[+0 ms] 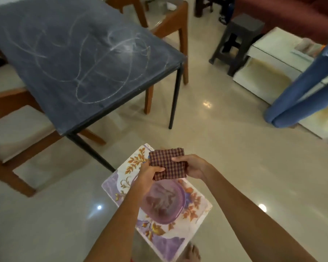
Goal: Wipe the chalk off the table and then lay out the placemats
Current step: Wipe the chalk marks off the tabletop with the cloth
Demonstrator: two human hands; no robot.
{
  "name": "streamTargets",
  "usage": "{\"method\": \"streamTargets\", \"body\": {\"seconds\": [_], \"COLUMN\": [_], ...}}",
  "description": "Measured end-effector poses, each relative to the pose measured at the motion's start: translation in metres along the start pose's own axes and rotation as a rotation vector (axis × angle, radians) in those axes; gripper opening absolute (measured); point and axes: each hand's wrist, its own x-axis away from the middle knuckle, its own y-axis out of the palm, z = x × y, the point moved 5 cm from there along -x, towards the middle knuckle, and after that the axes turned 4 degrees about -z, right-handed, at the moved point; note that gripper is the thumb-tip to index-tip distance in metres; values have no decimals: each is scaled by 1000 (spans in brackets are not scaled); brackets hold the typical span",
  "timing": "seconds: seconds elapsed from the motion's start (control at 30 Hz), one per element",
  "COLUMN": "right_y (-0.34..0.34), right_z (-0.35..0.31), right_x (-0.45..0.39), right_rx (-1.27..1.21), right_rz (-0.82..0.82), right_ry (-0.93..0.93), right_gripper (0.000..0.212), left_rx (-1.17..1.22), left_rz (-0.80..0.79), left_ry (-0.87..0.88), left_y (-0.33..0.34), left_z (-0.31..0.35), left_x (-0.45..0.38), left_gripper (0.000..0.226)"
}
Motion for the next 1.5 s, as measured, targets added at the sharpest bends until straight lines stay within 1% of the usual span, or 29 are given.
{"method": "streamTargets", "body": {"seconds": [0.1, 0.27, 0.43, 0.57, 0.67, 0.77, 0.93, 1.0, 1.07, 1.23, 1.5], "right_y": [-7, -13, -14, -14, -9, -5, 6, 14, 20, 47, 119], "right_z": [-23, -70, -112, -140, -160, -187, -245, -269, -292, -338, -405], "right_x": [-2, 4, 2, -2, -2, -6, -29, -40, -49, -68, -115], "right_rx": [112, 216, 275, 276, 286, 314, 425, 463, 486, 515, 608], "right_rz": [-66, -112, -127, -118, -128, -157, -210, -246, -272, -344, -462], "right_ry": [0, -93, -201, -272, -297, -324, -347, -340, -343, -339, -380], "right_gripper": [44, 37, 34, 32, 33, 27, 38, 37, 36, 33, 21], "left_rx": [85, 171, 148, 102, 105, 117, 153, 195, 235, 267, 182], "left_rz": [62, 143, 216, 287, 326, 367, 473, 536, 558, 604, 716], "left_ry": [48, 124, 208, 268, 333, 371, 453, 493, 518, 552, 564], "left_y": [18, 46, 58, 63, 71, 79, 92, 96, 100, 91, 38], "left_z": [3, 25, 61, 88, 109, 127, 169, 184, 198, 239, 314], "left_x": [-1, -10, -22, -34, -38, -47, -72, -85, -95, -113, -150], "left_gripper": [47, 44, 32, 19, 18, 17, 24, 20, 22, 30, 24]}}
